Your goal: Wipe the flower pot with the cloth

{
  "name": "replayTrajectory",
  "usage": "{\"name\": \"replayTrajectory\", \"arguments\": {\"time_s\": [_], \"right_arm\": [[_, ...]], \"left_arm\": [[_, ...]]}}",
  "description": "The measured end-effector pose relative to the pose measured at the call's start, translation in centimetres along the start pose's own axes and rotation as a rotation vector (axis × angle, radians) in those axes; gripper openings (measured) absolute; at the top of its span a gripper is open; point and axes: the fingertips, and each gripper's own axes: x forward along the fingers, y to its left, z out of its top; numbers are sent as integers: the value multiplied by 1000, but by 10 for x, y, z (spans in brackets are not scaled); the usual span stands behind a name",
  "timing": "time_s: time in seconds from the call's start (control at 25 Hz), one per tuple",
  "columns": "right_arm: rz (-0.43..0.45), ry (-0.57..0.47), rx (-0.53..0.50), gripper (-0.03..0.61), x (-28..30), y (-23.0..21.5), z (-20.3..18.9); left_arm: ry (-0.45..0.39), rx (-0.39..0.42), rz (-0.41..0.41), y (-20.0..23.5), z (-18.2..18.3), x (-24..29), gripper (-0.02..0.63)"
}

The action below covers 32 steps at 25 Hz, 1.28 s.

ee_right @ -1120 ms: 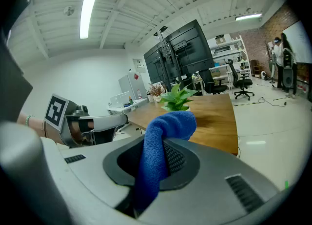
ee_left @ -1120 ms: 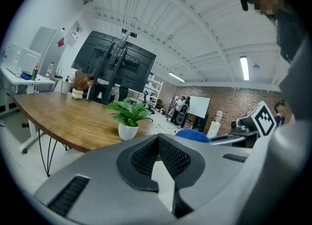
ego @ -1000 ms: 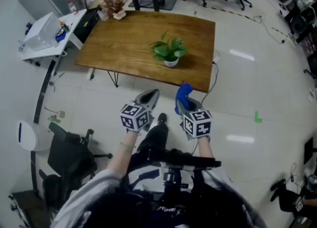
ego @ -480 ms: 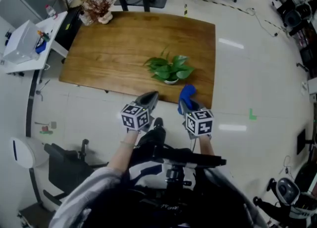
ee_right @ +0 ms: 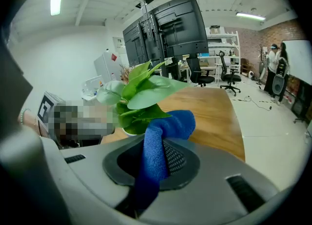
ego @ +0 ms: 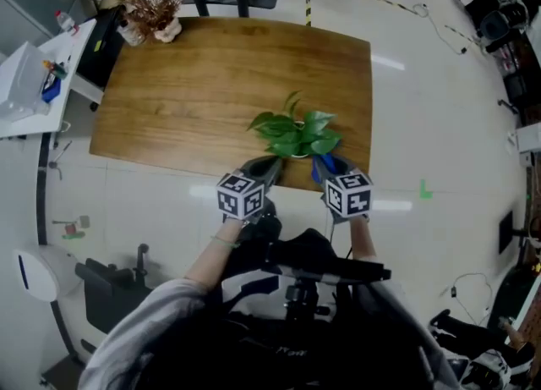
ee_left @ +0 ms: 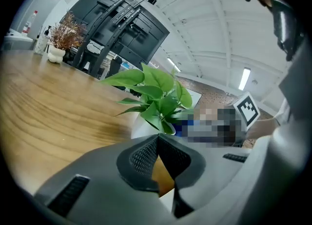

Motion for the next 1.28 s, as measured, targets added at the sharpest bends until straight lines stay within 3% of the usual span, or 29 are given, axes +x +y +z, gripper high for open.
{"name": "replayTrajectory", "arguments": {"time_s": [0.24, 0.68, 0.92, 1.08, 1.28], "right_arm": [[65, 67, 65, 59, 22, 5, -22], [206, 176, 33, 60, 46, 44, -55], [186, 143, 48, 60, 21, 12, -46], [141, 96, -28, 60, 16, -21, -26], [203, 24, -137, 60, 32, -21, 13]], "left_arm": [[-14, -31, 22, 15, 8, 4, 8], [-93, -66, 112, 53, 38, 5, 8], [-143, -107, 169, 62, 48, -4, 8], [-129, -156, 182, 52, 28, -10, 8], [-75, -181, 167, 29, -1, -7, 8]]}}
